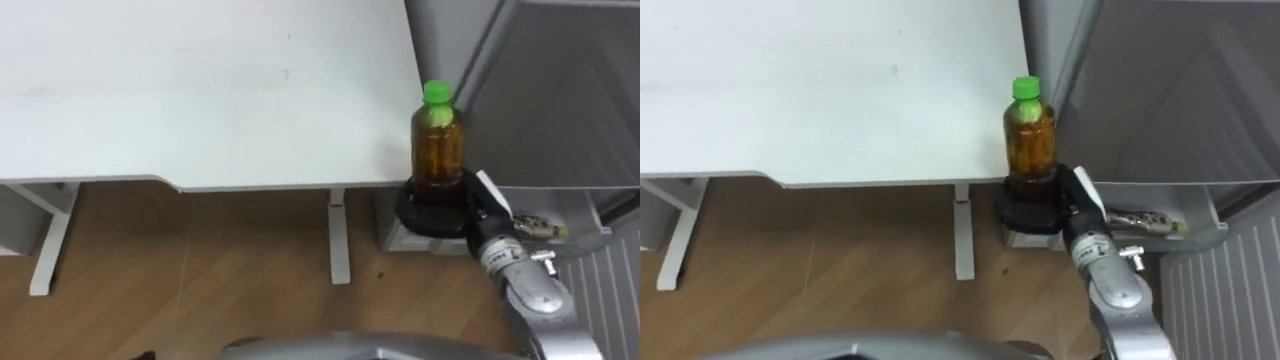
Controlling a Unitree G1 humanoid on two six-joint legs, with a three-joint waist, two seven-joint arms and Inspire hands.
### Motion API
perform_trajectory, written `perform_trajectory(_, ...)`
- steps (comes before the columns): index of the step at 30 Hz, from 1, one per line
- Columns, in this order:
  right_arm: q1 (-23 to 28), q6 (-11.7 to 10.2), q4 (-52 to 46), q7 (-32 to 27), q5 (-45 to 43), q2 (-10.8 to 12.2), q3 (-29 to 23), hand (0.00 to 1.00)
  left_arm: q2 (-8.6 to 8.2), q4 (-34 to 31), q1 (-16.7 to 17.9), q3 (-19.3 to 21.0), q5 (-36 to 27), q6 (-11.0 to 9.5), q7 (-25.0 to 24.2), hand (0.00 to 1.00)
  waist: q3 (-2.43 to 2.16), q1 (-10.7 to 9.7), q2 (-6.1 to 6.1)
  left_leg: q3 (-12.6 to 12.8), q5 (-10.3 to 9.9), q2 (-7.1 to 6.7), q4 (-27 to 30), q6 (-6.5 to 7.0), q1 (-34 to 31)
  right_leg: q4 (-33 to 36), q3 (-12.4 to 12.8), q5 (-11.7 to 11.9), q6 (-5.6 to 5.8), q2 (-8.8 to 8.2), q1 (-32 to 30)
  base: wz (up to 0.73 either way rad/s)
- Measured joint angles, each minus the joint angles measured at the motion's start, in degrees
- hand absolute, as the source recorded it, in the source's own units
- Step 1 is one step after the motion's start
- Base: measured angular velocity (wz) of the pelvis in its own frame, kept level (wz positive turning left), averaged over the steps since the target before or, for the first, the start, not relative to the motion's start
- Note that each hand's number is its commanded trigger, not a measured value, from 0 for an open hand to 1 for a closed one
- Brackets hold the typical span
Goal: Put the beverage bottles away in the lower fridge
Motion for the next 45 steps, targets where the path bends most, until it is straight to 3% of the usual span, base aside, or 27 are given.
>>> perform_trajectory(1,-0.5,-0.6,-1.5,-1.5,-2.4,0.0,-1.5,1.00,0.01,1.0,-1.0,0.0,0.3,0.0,-1.5,0.00,0.04,-0.3,0.29,0.2,0.0,0.00,0.0,0.04,-0.2,0.5,0.1,0.0,0.00,-0.04,-0.5,-0.10)
perform_trajectory(5,-0.9,-6.5,-4.5,-6.2,-4.4,0.1,-2.9,1.00,0.04,3.5,-2.4,0.5,2.6,0.0,-6.2,0.00,-0.06,-1.1,0.36,1.0,0.0,0.17,0.1,0.02,0.0,0.4,1.2,0.0,0.00,0.19,-0.8,-0.11)
perform_trajectory(11,-2.3,-8.8,-4.5,-12.4,-6.0,0.3,-3.0,1.00,0.02,8.2,-5.4,0.3,5.1,0.5,-12.6,0.00,0.02,-1.1,-0.30,3.2,0.0,0.64,0.2,0.05,-0.1,0.9,3.3,0.1,-0.09,0.46,-2.0,-0.18)
perform_trajectory(13,-2.3,-9.8,-5.3,-15.1,-6.0,0.4,-3.5,1.00,0.02,8.4,-6.3,0.4,6.0,1.6,-15.5,0.00,-0.02,-1.6,-0.27,3.3,0.0,0.63,0.2,0.07,-0.1,1.3,3.4,0.1,-0.09,0.46,-2.2,-0.02)
perform_trajectory(15,-2.3,-10.1,-7.1,-16.3,-6.0,0.5,-4.2,1.00,0.02,8.3,-6.4,0.4,7.4,1.7,-17.7,0.00,-0.19,-2.4,0.01,3.3,0.0,0.63,0.2,0.07,-0.4,1.3,3.3,0.1,-0.09,0.46,-2.6,0.00)
perform_trajectory(21,-2.2,-14.6,-10.1,-22.0,-2.4,0.5,-6.0,1.00,0.04,7.9,-6.9,0.6,9.5,2.3,-22.0,0.00,-0.66,-4.9,1.18,3.4,0.0,0.63,0.3,0.04,-0.7,1.3,3.7,0.1,-0.11,0.69,-3.0,-0.01)
perform_trajectory(28,-2.1,-15.3,-6.3,-26.7,7.0,0.9,-6.5,1.00,0.05,8.2,-7.2,0.6,10.1,2.4,-25.6,0.00,-0.26,-6.1,1.33,5.0,-0.1,0.86,0.1,-0.08,-0.1,1.7,5.0,0.2,-0.32,1.06,-3.4,-0.13)
perform_trajectory(35,-2.0,-15.3,-1.4,-31.1,17.5,1.5,-6.2,1.00,0.02,8.1,-7.2,0.5,11.1,4.0,-27.9,0.00,-0.31,-5.9,1.63,5.1,-0.1,0.81,0.0,-0.09,-0.5,1.4,5.3,0.2,-0.33,1.16,-3.9,-0.02)
perform_trajectory(40,-2.3,-15.9,4.3,-31.2,26.7,1.5,-5.8,1.00,0.03,8.0,-7.3,0.5,10.8,4.0,-28.3,0.00,-0.50,-5.4,0.85,5.1,-0.1,0.81,0.0,-0.08,-0.4,1.3,5.3,0.2,-0.33,1.15,-3.8,0.00)
perform_trajectory(45,-2.9,-15.9,10.5,-31.6,39.7,1.5,-5.8,1.00,0.03,5.7,-7.3,0.5,11.2,4.0,-28.2,0.00,-0.31,-5.0,0.48,5.1,-0.1,0.80,0.4,-0.08,-1.7,1.6,4.9,0.2,-0.34,0.98,-4.9,0.01)
